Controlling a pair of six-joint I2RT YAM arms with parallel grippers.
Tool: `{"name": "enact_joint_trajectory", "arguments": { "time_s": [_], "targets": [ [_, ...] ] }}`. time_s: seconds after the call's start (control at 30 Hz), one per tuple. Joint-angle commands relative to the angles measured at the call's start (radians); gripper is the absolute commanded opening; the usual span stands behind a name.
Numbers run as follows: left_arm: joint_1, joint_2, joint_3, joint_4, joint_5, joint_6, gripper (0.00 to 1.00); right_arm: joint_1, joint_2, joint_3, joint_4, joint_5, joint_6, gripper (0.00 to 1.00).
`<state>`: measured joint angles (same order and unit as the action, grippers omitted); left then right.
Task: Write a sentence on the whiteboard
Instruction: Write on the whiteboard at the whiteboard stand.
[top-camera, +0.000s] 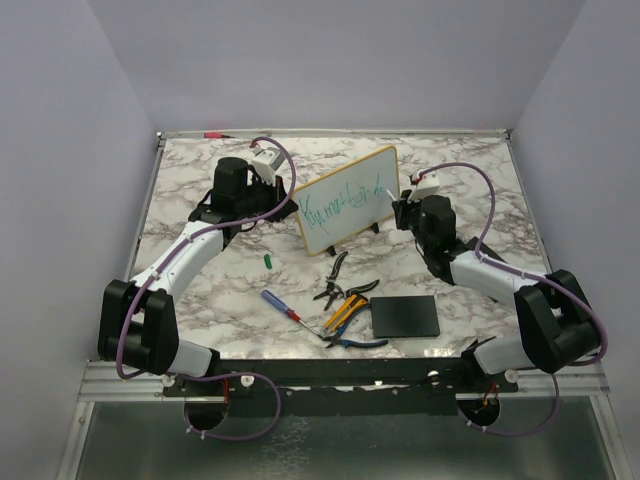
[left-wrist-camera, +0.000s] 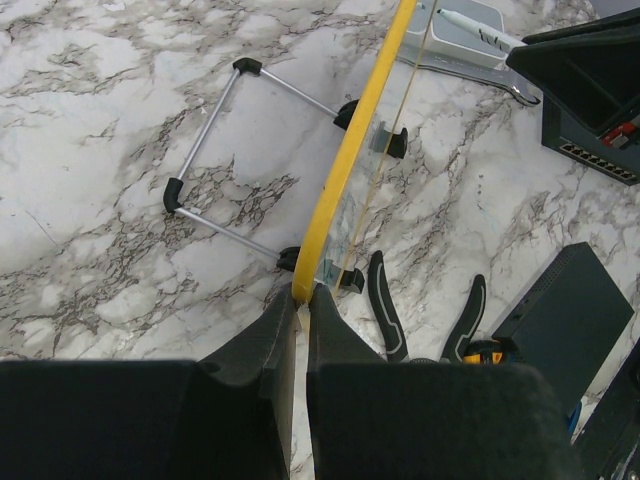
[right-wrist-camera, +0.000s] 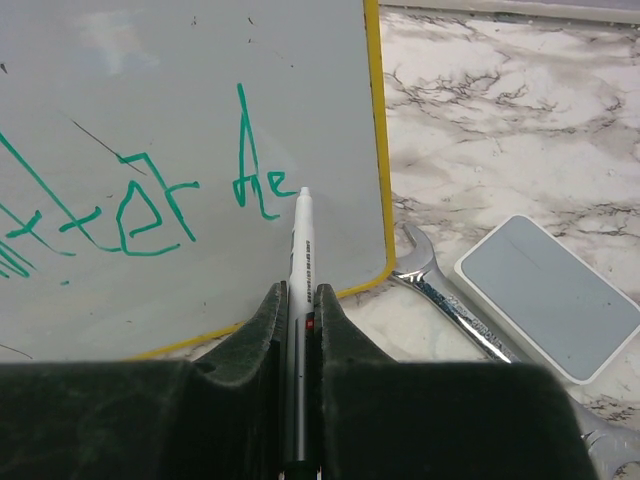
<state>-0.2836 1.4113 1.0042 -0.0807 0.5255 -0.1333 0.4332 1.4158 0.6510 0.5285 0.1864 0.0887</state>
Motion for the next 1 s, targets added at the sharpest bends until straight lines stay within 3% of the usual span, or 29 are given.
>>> {"name": "enact_joint_trajectory", "arguments": {
  "time_s": [0.0,0.97],
  "targets": [
    [-0.002,-0.027,0.01,-0.004,-0.028,0.023,0.03,0.006,0.021,0.023,0.021,-0.013,-0.004,0.01],
    [-0.003,-0.028,0.008,-0.004,-0.028,0.023,0.03,0.007,0.05,0.063,0.032,0.026,-0.027,0.01]
  ]
}}
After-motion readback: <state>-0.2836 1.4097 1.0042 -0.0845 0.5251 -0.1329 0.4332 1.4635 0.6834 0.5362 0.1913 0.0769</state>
